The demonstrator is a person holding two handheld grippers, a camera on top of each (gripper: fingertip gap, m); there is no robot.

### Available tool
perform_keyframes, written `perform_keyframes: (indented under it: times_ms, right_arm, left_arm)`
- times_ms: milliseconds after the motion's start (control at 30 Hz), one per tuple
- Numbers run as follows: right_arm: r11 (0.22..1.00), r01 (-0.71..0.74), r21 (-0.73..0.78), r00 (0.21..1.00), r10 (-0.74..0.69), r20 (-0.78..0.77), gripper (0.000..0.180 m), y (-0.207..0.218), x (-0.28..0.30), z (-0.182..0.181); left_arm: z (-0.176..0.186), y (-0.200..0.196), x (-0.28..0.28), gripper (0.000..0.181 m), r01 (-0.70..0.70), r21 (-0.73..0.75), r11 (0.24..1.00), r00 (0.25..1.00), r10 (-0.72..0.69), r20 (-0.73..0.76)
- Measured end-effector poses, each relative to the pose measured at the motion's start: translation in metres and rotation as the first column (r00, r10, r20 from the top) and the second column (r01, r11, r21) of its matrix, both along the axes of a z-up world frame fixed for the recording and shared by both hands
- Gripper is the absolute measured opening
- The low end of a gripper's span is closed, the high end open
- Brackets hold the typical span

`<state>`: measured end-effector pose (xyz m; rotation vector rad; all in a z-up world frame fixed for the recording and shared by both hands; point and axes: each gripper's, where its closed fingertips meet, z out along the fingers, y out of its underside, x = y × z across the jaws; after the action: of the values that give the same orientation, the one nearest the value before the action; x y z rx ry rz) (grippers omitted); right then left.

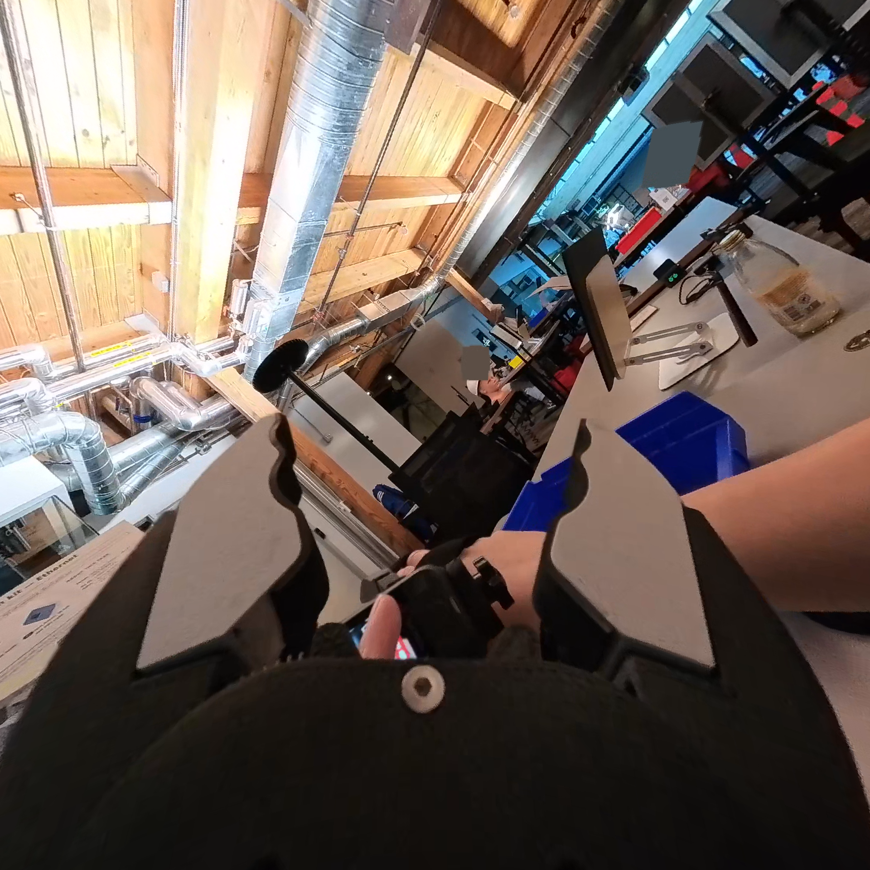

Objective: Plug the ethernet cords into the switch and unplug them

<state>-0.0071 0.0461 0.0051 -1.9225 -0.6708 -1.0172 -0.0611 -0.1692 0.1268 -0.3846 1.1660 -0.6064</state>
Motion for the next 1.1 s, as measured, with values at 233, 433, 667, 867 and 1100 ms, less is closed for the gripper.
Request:
perform_keyframes:
  times_ms: [233, 433, 667, 867, 1100]
  right_arm:
    - [0.999, -0.016, -0.03, 1.0, 0.015, -0.015, 0.09, 0.0, -0.006, -0.007]
    - [0.999, -0.025, -0.032, 0.999, 0.024, -0.043, 0.089, 0.001, -0.005, -0.007]
    - [0.997, -0.047, -0.056, 0.987, 0.038, -0.155, 0.09, 0.01, 0.009, -0.018]
    - [0.997, -0.078, -0.004, 0.777, 0.058, -0.627, 0.083, 0.02, 0.041, -0.017]
    - [0.919, -0.123, 0.375, 0.711, 0.345, -0.612, 0.065, -0.032, 0.046, 0.107]
  left_arm:
    - [-0.004, 0.009, 0.004, 0.111, -0.033, 0.002, 0.999, 0.999, 0.033, -0.009]
    - [0.02, 0.001, -0.013, 0.111, -0.012, -0.011, 1.0, 0.999, 0.012, 0.052]
    - [0.077, 0.077, -0.074, 0.106, -0.24, -0.129, 0.962, 0.951, 0.26, 0.168]
    - [0.09, 0.224, -0.233, 0.092, -0.639, -0.505, 0.58, 0.69, 0.722, -0.045]
    - [-0.04, 0.276, -0.352, 0.062, -0.846, -0.532, 0.033, 0.443, 0.598, -0.668]
